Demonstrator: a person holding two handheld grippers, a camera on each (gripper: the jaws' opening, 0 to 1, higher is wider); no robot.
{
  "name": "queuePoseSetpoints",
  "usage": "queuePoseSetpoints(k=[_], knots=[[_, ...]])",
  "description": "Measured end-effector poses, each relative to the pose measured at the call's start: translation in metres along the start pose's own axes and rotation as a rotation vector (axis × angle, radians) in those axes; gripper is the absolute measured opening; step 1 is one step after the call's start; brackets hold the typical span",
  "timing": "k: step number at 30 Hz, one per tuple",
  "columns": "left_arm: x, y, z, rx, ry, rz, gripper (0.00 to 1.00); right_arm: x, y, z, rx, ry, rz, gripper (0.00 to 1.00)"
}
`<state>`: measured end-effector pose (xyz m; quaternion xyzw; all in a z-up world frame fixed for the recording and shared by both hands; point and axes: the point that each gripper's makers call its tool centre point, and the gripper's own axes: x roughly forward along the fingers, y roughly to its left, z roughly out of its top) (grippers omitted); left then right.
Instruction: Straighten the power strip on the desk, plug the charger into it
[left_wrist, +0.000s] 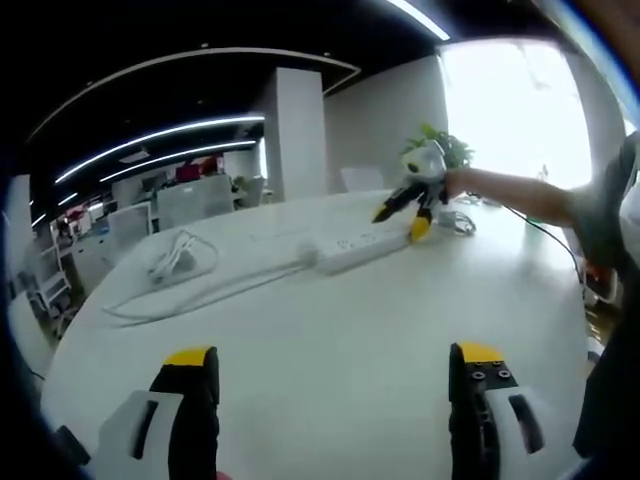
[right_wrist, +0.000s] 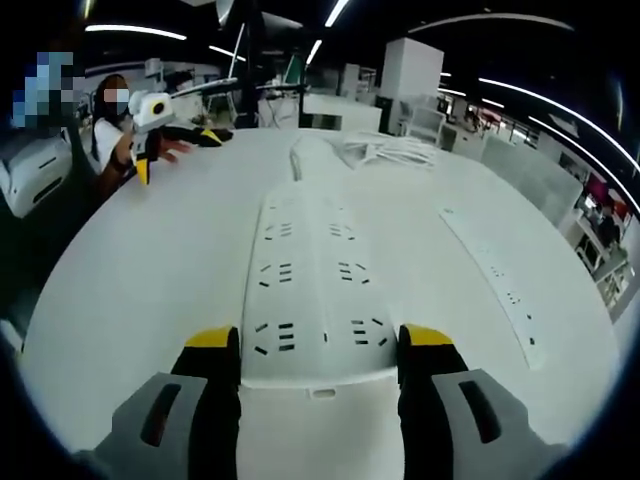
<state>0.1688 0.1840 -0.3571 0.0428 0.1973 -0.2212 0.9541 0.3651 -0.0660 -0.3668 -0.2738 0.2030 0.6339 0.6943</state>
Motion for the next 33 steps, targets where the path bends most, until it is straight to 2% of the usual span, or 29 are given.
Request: queuePoseSetpoints(k=[3, 4, 5, 6, 7, 9, 13, 18, 22, 29, 33], knots=[[-0.001, 0.001, -0.001, -0.003, 0.001, 0.003, 0.99, 0.0, 0.0, 0.0, 0.002, 0.007, -0.004, 0.64], [-0.001, 0.001, -0.001, -0.004, 0.001, 0.003, 0.99, 0.001, 0.003, 0.003, 0.1, -0.003, 0.002, 0.74], [-0.001, 0.001, -0.001, -0.003, 0.002, 0.003, 0.99, 0.003, 0.004, 0.006, 0.192, -0.018, -0.003, 0.98], [-0.001, 0.001, -0.001, -0.001, 0.003, 0.003, 0.99, 0.003, 0.002, 0.008, 0.137, -0.028, -0.007, 0.97], [-0.002, 0.001, -0.001, -0.001, 0.002, 0.004, 0.99, 0.005, 0.003, 0.007, 0.131, -0.03, -0.023, 1.0], [-0.002, 0.001, -0.001, -0.004, 0.001, 0.005, 0.99, 0.003, -0.003, -0.007, 0.097, 0.046, -0.072, 1.0], [-0.001, 0.0, -0.001, -0.003, 0.003, 0.003, 0.99, -0.002, -0.004, -0.004, 0.138, 0.005, -0.081, 1.0], [-0.002, -0.004, 0.001, 0.004, 0.001, 0.0, 0.99, -0.006, 0.001, -0.005, 0.157, 0.004, -0.09, 1.0], [-0.004, -0.006, 0.001, 0.004, -0.003, -0.001, 0.99, -0.012, 0.004, -0.004, 0.185, -0.023, -0.116, 1.0], [-0.007, -0.011, 0.003, 0.013, -0.008, -0.007, 0.99, -0.022, 0.001, -0.007, 0.203, -0.042, -0.168, 1.0], [-0.01, -0.014, 0.003, 0.016, -0.01, -0.009, 0.99, -0.032, -0.005, -0.006, 0.22, -0.068, -0.244, 1.0]])
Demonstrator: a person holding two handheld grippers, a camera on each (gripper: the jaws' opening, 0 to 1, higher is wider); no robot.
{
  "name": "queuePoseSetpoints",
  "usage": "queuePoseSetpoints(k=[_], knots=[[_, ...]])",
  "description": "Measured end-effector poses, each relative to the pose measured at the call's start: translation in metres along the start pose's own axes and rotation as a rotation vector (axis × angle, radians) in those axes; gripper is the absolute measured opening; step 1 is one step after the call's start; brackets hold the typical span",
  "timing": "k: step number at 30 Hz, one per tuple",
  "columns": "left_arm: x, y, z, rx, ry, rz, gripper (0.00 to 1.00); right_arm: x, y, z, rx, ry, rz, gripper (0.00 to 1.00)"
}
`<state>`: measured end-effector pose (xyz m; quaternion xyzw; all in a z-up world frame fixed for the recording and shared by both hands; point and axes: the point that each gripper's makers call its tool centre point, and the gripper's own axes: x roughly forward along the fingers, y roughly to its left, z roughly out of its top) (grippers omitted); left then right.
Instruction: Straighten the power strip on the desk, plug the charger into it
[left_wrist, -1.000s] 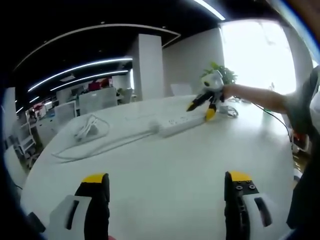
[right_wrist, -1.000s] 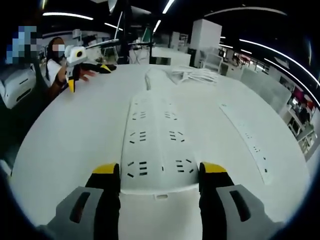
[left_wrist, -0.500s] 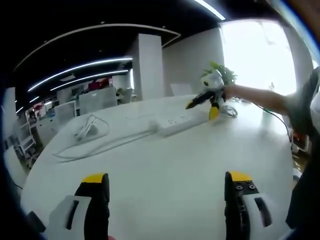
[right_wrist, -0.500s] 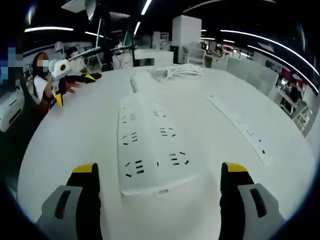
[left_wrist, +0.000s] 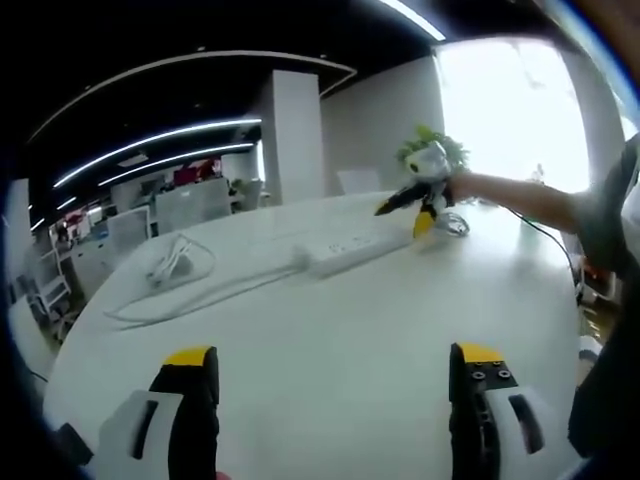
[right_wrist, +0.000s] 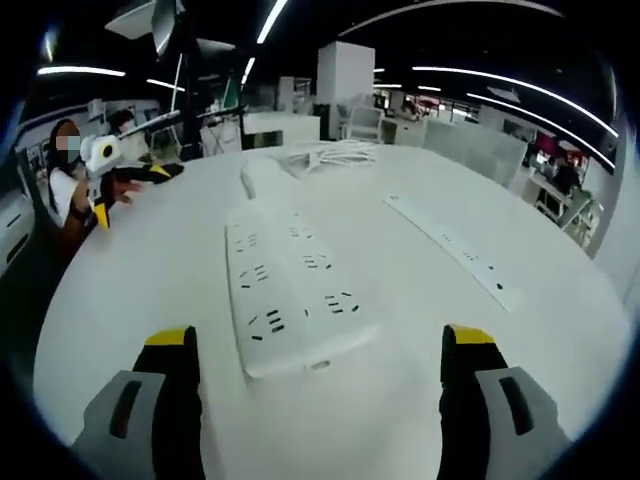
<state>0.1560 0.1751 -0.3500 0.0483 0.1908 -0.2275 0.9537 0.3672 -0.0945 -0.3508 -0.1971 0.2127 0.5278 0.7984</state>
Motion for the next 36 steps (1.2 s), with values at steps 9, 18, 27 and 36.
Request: queuePoseSetpoints(k=[9, 18, 27, 36], knots=[[-0.003, -0.008, 0.003, 0.008, -0.007, -0.013, 0.99, -0.019, -0.009, 0.001, 0.032, -0.044, -0.097, 0.98], [-0.007, -0.011, 0.003, 0.016, -0.007, -0.016, 0.98, -0.032, -0.01, -0.005, 0.071, -0.068, -0.146, 1.0], [-0.008, -0.007, 0.005, 0.02, -0.007, -0.007, 0.99, -0.066, -0.013, -0.007, 0.095, -0.112, -0.263, 1.0], [-0.007, -0.012, 0.006, 0.024, -0.01, -0.013, 0.99, -0.096, -0.021, -0.019, 0.163, -0.152, -0.36, 1.0]])
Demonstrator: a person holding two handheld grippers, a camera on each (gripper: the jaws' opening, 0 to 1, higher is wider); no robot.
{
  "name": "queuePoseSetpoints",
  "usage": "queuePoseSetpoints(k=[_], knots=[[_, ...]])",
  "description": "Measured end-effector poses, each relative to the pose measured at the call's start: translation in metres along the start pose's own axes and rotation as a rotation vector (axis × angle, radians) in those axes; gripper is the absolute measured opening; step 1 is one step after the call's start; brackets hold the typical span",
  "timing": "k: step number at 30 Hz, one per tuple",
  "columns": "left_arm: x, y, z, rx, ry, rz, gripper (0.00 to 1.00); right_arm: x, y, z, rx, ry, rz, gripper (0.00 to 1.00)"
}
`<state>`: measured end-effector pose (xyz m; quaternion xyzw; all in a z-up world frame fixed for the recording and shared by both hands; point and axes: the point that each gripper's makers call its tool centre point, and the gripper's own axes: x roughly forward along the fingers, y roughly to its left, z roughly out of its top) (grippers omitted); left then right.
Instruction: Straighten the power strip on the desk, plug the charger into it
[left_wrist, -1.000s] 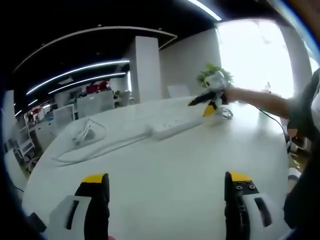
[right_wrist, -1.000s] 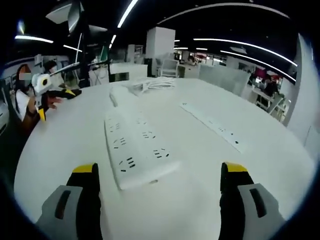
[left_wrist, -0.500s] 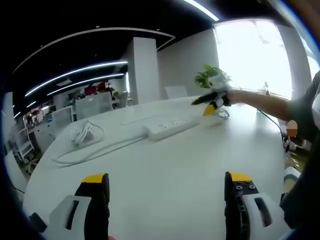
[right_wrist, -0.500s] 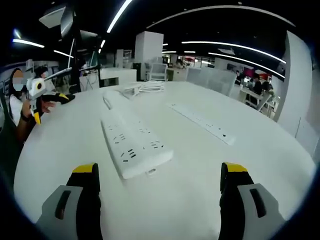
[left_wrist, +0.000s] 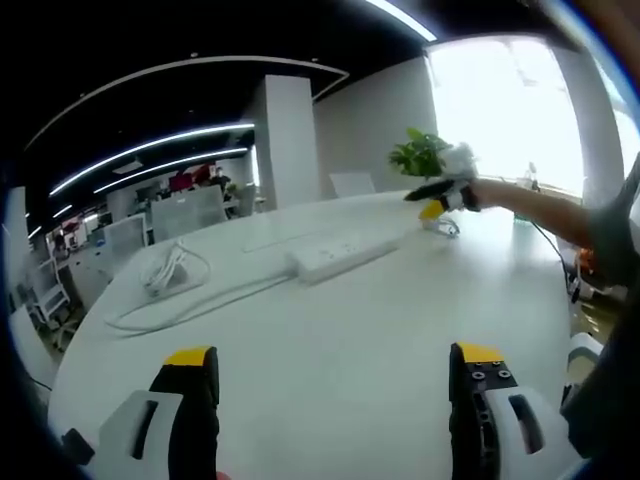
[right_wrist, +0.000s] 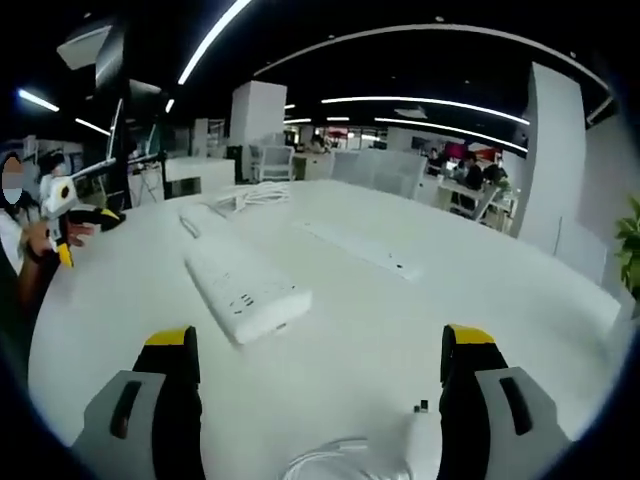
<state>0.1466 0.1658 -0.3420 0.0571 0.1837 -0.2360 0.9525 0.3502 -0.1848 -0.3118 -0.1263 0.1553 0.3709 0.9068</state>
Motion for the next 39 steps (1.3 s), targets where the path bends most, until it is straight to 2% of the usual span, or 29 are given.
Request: queuePoseSetpoints(k=[10, 17, 21, 39], knots=[[-0.001, -0.002, 0.0, 0.003, 0.003, -0.001, 0.99, -0.03, -0.012, -0.014, 0.105, -0.037, -0.084, 1.0], [-0.001, -0.005, 0.001, 0.004, 0.0, -0.003, 0.99, -0.046, -0.024, -0.025, 0.115, -0.032, -0.15, 1.0], [-0.001, -0.008, 0.001, 0.007, 0.005, -0.01, 0.99, -0.063, -0.028, -0.03, 0.137, -0.053, -0.198, 1.0], [0.001, -0.016, 0.0, 0.016, 0.01, -0.036, 0.99, -0.109, -0.032, -0.058, 0.169, -0.045, -0.282, 0.96]])
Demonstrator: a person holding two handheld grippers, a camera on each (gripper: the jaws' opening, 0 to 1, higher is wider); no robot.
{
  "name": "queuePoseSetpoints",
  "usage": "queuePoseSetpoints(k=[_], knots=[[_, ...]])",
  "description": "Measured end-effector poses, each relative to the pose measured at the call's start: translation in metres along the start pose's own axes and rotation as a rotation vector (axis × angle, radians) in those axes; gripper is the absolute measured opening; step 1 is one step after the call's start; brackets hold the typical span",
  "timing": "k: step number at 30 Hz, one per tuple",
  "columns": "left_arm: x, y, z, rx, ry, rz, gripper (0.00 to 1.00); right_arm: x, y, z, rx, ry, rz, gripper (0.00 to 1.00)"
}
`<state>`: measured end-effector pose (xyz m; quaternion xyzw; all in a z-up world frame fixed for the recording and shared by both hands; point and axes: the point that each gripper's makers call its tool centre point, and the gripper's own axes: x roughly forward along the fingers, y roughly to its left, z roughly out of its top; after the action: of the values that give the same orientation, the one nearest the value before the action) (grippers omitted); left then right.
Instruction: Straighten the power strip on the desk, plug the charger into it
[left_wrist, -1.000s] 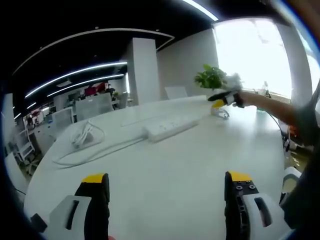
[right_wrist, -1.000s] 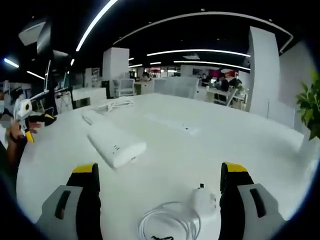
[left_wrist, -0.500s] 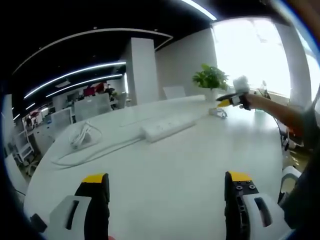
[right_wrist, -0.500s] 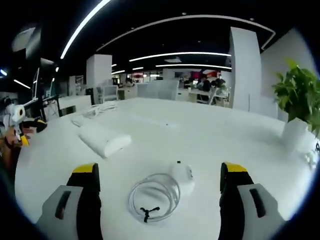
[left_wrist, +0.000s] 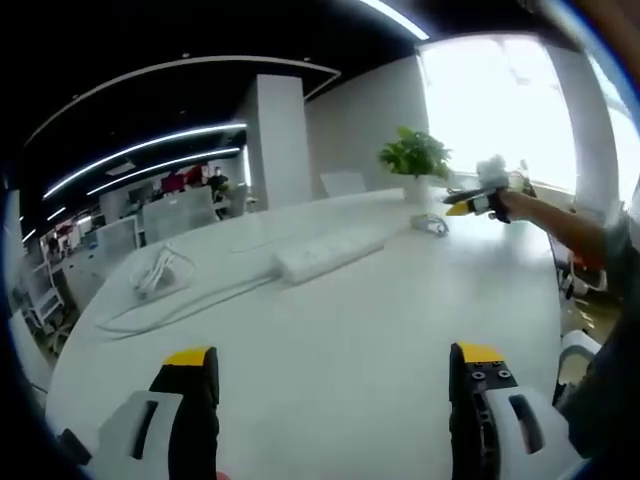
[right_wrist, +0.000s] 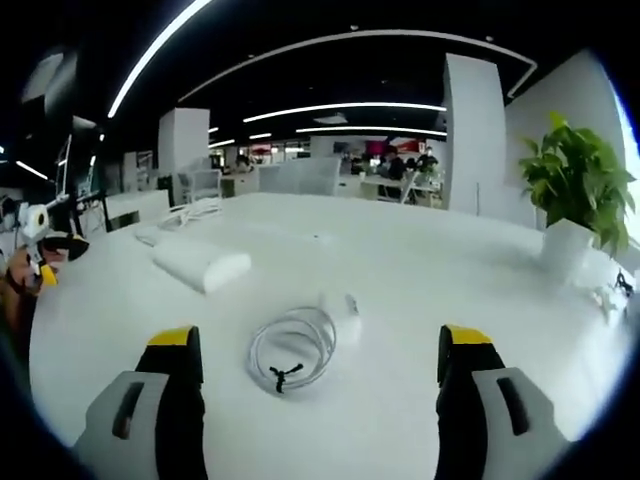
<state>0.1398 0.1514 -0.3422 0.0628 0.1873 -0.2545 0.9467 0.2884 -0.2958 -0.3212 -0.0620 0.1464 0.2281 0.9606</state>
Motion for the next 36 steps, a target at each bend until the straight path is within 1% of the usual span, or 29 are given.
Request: queuePoseSetpoints(k=[6, 15, 19, 24, 36], knots=[[0.001, -0.002, 0.0, 0.006, 0.003, -0.007, 0.99, -0.002, 0.002, -0.009, 0.007, 0.014, -0.006, 0.95], [0.002, -0.005, 0.002, 0.006, -0.005, -0.02, 0.99, 0.002, -0.005, -0.012, 0.009, 0.024, -0.027, 0.95], [0.002, -0.007, 0.004, 0.004, -0.012, -0.027, 0.99, 0.008, -0.016, -0.013, 0.017, 0.024, -0.035, 0.95], [0.003, -0.007, 0.003, 0.009, -0.008, -0.023, 0.99, 0.015, -0.018, -0.017, 0.012, 0.046, -0.043, 0.94], [0.0, -0.001, 0.004, 0.001, -0.015, -0.012, 0.99, 0.036, -0.021, -0.013, -0.004, 0.056, -0.04, 0.93]])
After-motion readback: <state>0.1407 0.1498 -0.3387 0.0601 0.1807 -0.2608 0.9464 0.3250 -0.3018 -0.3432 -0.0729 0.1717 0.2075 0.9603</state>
